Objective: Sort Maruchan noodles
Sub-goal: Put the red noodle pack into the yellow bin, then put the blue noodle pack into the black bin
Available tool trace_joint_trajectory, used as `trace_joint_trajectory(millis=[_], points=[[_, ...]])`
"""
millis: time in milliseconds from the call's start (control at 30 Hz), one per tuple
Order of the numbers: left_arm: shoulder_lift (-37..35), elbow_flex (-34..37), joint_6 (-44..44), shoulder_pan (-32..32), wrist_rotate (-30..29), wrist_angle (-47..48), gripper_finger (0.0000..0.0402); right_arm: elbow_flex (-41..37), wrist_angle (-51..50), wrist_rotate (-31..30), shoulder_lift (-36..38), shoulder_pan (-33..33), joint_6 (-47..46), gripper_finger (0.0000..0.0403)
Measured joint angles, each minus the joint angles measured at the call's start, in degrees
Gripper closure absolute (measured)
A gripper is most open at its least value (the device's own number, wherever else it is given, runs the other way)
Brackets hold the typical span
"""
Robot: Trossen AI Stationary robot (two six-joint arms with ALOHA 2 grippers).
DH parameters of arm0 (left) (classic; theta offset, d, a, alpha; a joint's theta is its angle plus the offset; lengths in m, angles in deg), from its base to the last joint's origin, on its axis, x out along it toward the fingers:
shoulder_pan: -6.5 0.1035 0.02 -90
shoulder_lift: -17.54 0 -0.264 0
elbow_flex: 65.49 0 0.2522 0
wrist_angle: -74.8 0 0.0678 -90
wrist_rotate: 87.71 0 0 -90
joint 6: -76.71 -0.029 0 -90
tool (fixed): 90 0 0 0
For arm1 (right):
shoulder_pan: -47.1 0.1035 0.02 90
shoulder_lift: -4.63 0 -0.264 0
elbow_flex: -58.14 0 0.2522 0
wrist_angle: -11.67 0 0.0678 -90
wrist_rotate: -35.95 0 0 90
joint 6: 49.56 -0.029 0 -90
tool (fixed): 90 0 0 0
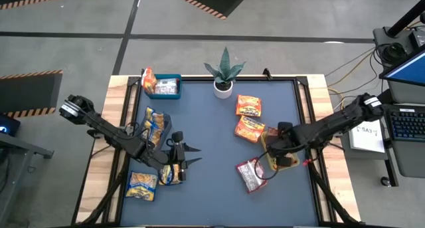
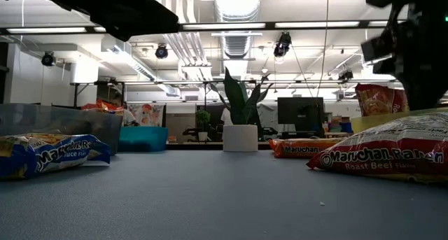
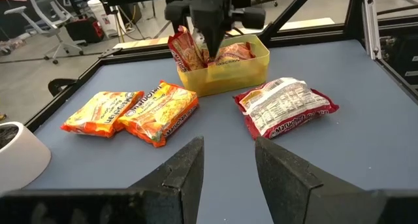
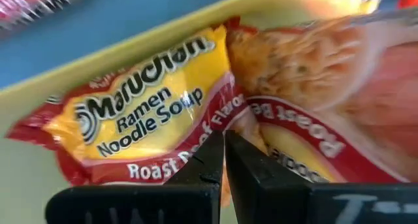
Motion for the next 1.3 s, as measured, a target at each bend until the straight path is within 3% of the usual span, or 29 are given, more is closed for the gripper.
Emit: trace_joint_trajectory(millis=[233,467,567,700,967,1067,1167,1300], points=[[0.0,0.02,0.14,0.0,0.0,0.02,0.0281,0.0,0.14,0.42,-5.06,0.0,2.84,0.0394],[0.0,-1.74,6.68,-0.28,0.4,3.65,0.0281,7.82,-5.57,-0.31,-3.06,0.0,2.7,0.0394],[0.0,-5.21,13.48,-0.28,2.74,13.53,0.0281,11.46,-4.15,-3.27,-1.38,0.0,3.22,0.0394],[1.34,-13.53,26.05,-0.48,10.05,34.01,0.0281,13.29,3.23,-7.87,1.03,0.0,8.47,0.0394],[14.17,-30.09,49.5,-2.32,27.1,64.35,0.028,11.25,22.72,-13.99,4.2,-0.13,24.65,0.0394],[20.27,-36.45,59.71,-2.18,29.52,73.21,0.028,10.29,29.1,-16.99,4.49,-0.15,31.52,0.0394],[25.78,-43.09,63.71,-2.36,30.21,82.09,0.0275,9.3,36.06,-17.64,4.66,-0.65,39.95,0.0394],[31.01,-50.9,65.66,-2.27,25.81,91.49,0.0252,9.17,44.97,-17.67,4.8,-2.21,50.15,0.0394]])
